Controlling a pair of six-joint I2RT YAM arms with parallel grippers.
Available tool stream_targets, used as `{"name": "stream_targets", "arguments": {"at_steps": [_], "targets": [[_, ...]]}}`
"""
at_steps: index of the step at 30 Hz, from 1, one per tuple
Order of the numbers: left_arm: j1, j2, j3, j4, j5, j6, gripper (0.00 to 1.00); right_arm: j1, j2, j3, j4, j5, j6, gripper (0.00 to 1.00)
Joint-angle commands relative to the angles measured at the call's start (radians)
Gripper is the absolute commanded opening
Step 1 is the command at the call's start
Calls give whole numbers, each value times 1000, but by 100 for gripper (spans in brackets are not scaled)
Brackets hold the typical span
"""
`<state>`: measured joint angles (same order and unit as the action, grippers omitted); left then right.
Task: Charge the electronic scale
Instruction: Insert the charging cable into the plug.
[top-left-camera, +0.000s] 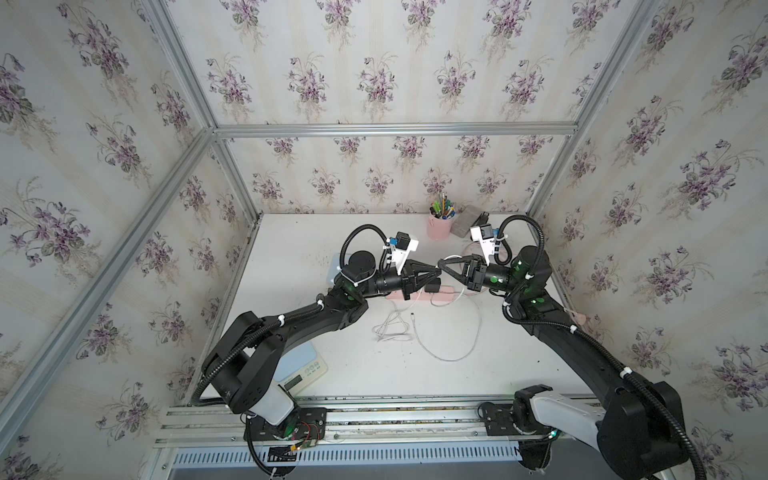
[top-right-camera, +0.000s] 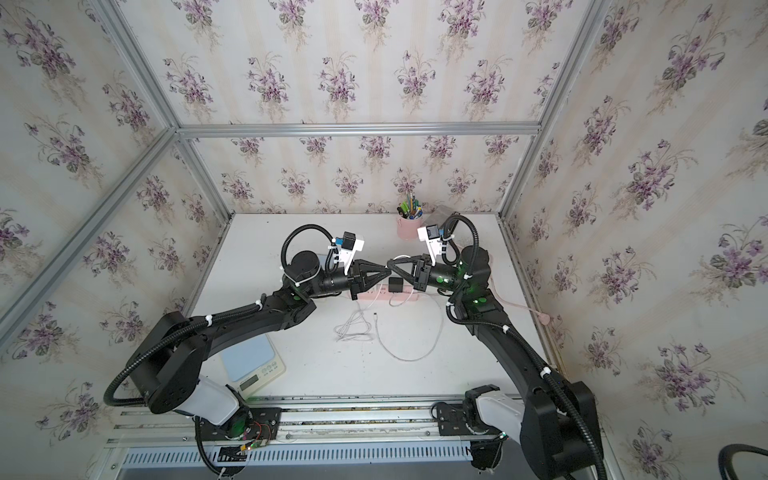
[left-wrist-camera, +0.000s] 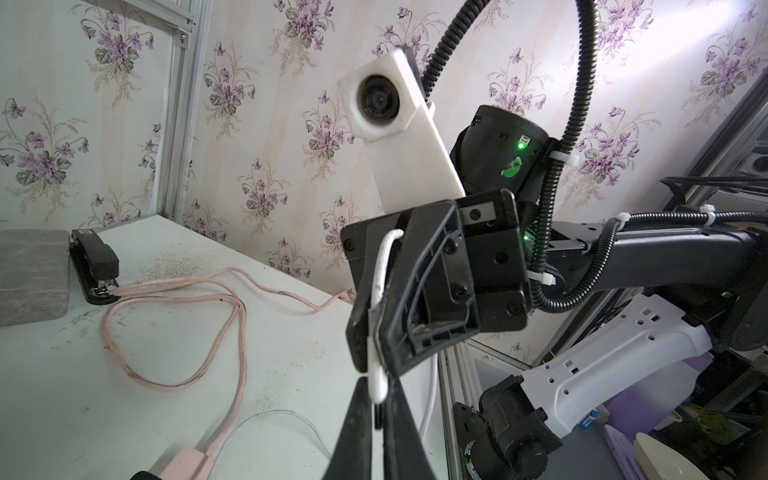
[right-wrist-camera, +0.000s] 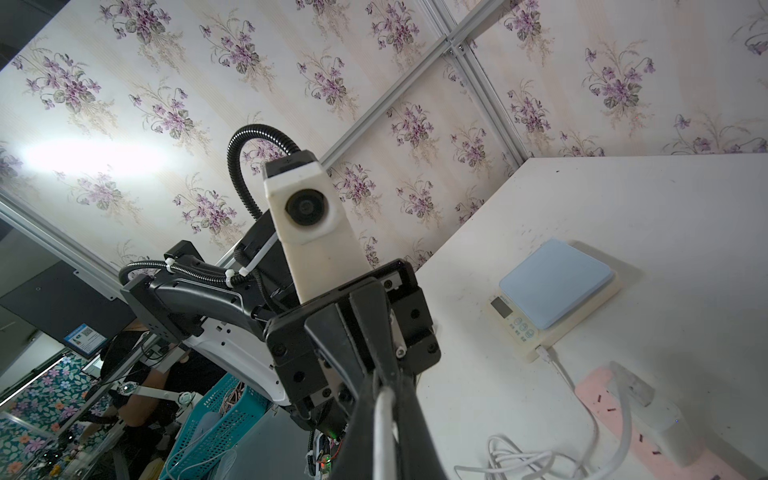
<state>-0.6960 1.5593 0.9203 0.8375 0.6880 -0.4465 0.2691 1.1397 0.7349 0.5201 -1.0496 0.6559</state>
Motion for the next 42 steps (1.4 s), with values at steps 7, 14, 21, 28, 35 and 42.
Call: {"name": "stream_targets", "arguments": {"at_steps": [7, 14, 21, 28, 35, 42], "targets": [[43, -88, -79, -95, -61, 70, 52, 4, 15, 285, -756, 60, -799, 0], [153, -134, -104, -264, -75, 106, 54, 2, 61, 251, -806, 229, -1142, 0], [227, -57, -74, -270, -24, 95, 54, 2, 189, 222, -731, 246, -1300, 0], [269, 50, -47, -283, -110, 27, 54, 2, 399, 364, -867, 321, -1421, 0], [270, 161, -23, -335, -163, -20, 54, -1, 531, 447, -945, 352, -1453, 0], [270, 221, -15, -327, -150, -31, 54, -16, 601, 483, -953, 344, -1476, 0]]}}
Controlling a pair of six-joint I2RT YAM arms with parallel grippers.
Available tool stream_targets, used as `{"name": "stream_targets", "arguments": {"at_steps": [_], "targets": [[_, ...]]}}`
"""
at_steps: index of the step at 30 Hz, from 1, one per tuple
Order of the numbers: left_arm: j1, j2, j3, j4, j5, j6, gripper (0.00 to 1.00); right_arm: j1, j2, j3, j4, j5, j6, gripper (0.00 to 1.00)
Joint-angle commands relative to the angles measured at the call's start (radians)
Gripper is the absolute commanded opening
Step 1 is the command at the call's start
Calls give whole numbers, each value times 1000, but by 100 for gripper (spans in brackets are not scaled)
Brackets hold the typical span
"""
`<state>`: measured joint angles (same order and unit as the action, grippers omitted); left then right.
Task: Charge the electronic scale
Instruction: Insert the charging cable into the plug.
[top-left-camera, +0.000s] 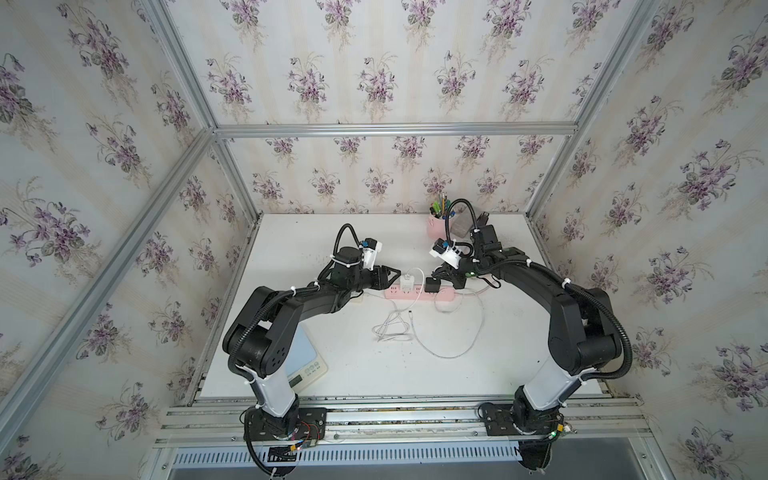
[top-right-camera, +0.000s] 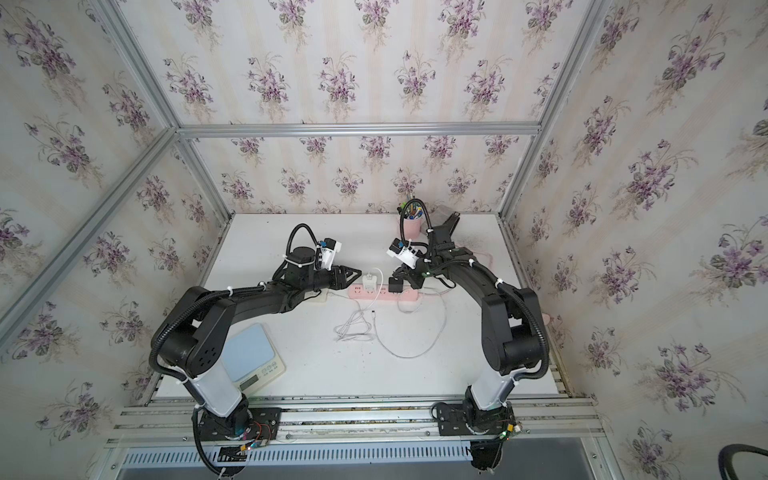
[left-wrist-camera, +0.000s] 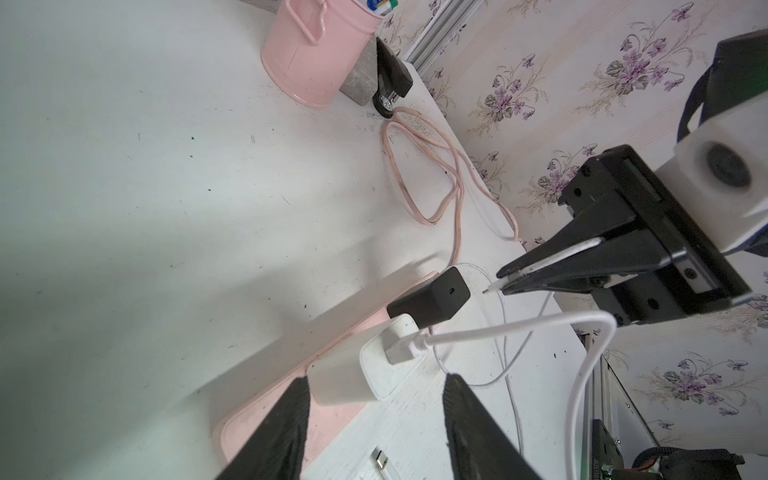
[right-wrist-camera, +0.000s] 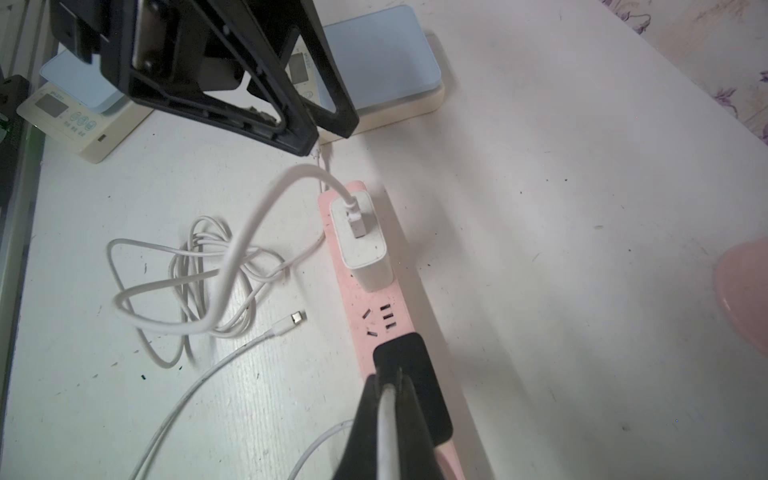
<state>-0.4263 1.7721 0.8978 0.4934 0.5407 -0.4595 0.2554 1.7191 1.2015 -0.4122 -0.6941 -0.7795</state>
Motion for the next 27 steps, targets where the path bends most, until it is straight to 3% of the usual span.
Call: {"name": "stream_targets", "arguments": {"at_steps": [1, 27], "targets": [[0, 13, 9, 19, -1, -19, 54, -5, 34, 22, -28, -11, -47, 0], [-2, 44, -1, 28, 10, -48, 54, -45, 100, -40, 38, -145, -51, 0]]}}
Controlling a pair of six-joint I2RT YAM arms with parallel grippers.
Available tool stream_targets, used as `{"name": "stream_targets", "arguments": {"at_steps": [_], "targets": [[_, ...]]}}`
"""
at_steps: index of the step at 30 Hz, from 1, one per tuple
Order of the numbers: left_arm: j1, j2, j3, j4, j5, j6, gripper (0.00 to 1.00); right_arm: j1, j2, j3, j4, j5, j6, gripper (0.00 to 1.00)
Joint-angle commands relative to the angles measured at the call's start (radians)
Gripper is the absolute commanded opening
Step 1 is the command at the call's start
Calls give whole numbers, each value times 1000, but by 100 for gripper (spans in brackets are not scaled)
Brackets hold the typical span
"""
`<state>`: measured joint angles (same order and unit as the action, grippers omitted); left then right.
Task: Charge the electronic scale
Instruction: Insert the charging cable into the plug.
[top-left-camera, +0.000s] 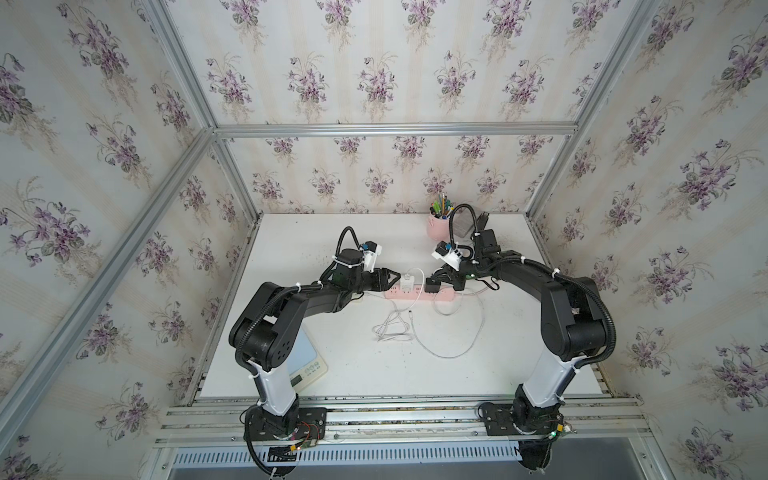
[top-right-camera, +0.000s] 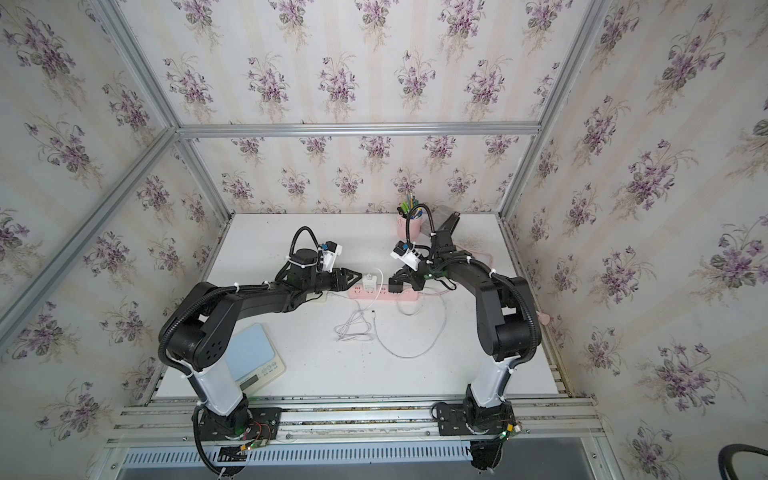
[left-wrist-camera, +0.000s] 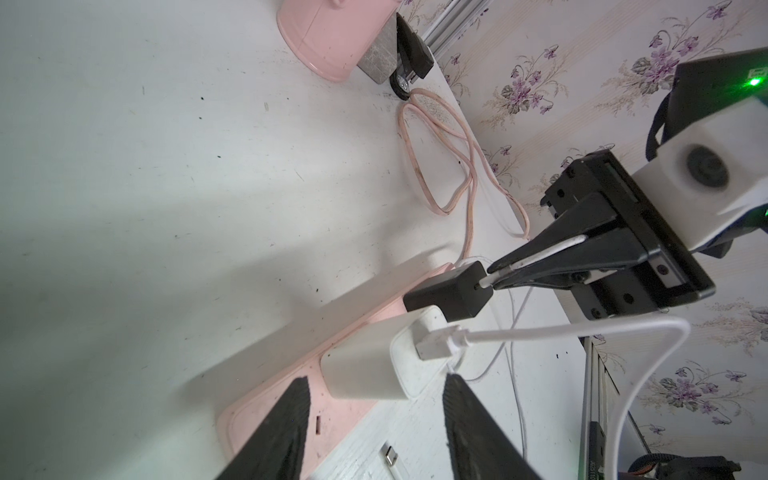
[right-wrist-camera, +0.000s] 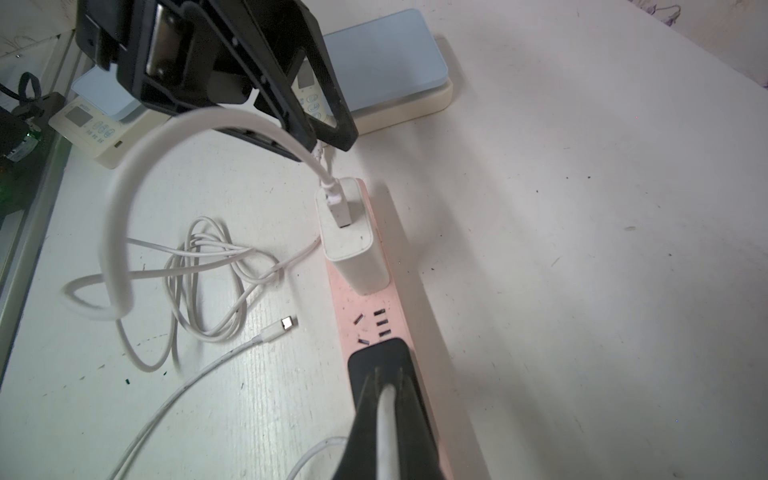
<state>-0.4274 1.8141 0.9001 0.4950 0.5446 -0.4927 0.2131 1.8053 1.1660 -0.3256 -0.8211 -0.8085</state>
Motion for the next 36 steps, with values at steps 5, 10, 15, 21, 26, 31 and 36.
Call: {"name": "stream_targets", "arguments": {"at_steps": [5, 10, 15, 21, 26, 31, 36], "targets": [[-2, -2, -8, 25, 4, -19, 54, -4, 42, 13, -79, -28, -49, 0], [-4, -5, -10, 22, 1, -24, 53, -4, 71, 39, -107, -36, -57, 0], [-5, -10, -13, 16, -1, -25, 53, -26, 58, -12, -91, -37, -62, 0], [-8, -10, -13, 10, -1, -27, 52, -62, 38, -42, -74, -53, -59, 0], [-10, -16, -9, 2, -2, -29, 52, -69, 37, -58, -70, -58, -55, 0], [-10, -18, -5, -4, -1, -32, 52, -56, 43, -53, -86, 9, -54, 0], [-11, -19, -3, -10, 0, -32, 52, -24, 52, -50, -113, 78, -64, 0]]}}
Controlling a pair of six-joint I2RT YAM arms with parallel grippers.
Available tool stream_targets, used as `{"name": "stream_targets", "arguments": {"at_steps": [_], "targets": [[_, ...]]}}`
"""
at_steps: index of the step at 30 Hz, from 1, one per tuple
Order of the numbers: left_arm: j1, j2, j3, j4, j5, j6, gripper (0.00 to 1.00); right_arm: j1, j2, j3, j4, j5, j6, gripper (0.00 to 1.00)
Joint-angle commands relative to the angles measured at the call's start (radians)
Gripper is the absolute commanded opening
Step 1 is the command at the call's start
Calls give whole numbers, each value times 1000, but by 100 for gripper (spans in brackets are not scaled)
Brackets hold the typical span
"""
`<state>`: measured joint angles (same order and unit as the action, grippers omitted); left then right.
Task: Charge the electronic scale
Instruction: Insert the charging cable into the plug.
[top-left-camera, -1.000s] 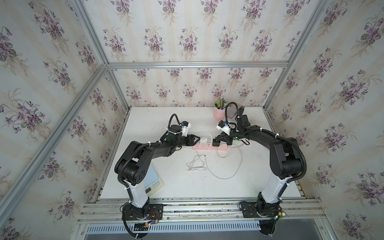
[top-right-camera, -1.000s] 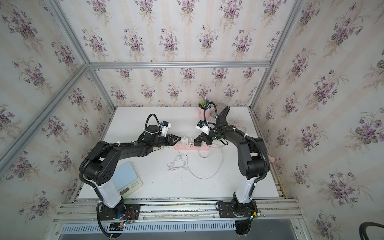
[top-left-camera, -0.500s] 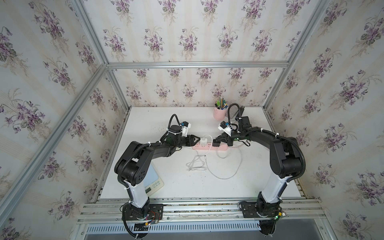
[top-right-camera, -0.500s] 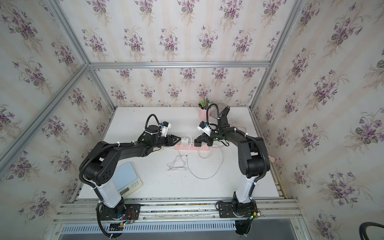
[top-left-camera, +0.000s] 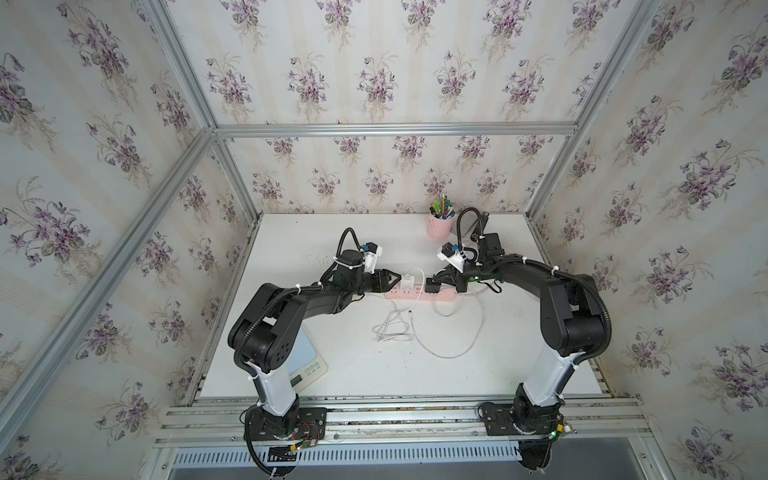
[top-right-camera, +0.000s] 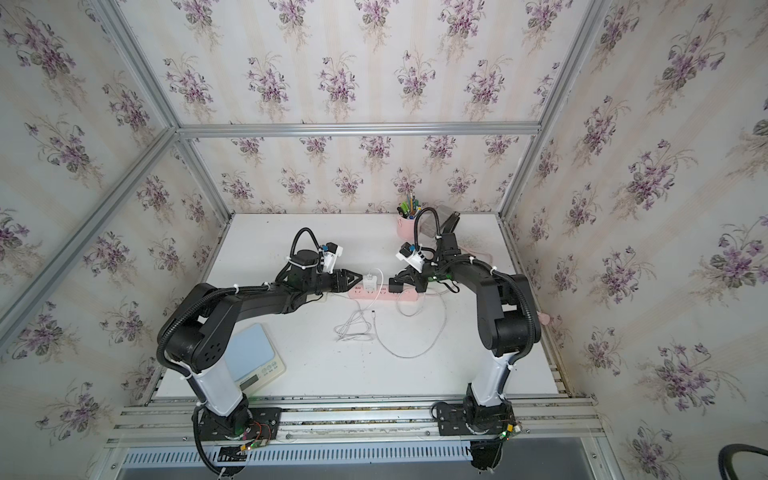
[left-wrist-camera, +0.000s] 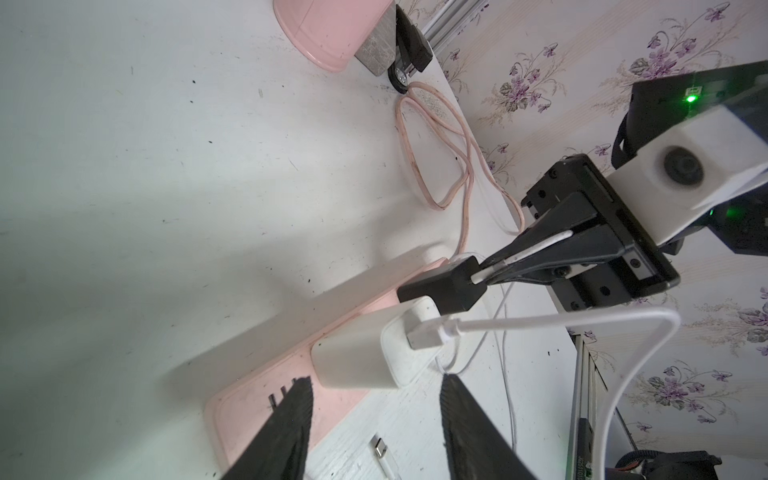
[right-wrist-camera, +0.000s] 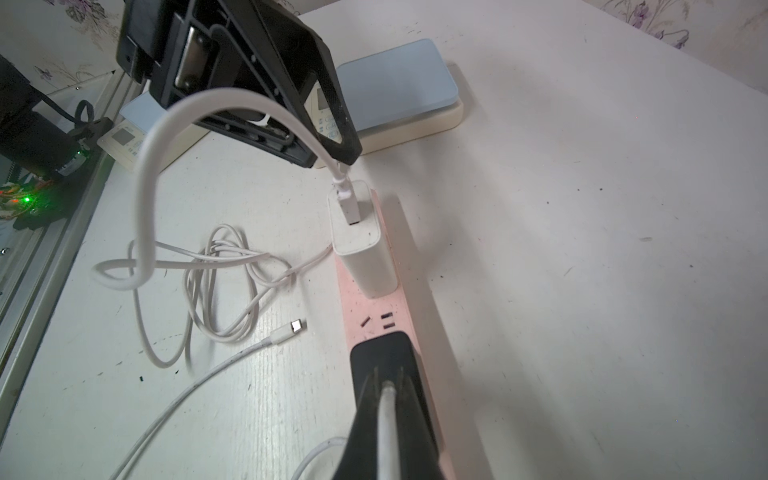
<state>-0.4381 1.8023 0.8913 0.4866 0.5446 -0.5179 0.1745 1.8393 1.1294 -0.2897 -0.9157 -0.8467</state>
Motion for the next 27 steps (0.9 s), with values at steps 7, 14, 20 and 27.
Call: {"name": "stream_targets", "arguments": {"at_steps": [7, 14, 20, 27], "targets": [[-1, -34, 6, -40, -4, 11, 52, 42, 15, -51, -133, 195, -17, 0], [1, -93, 0, -110, -17, 58, 53, 43, -25, -63, -94, 192, 40, 0], [2, -196, 25, -280, -78, 179, 60, 56, -132, -10, -49, 239, 141, 36], [3, -315, 43, -437, -164, 268, 69, 67, -207, 34, -25, 261, 238, 48]]}}
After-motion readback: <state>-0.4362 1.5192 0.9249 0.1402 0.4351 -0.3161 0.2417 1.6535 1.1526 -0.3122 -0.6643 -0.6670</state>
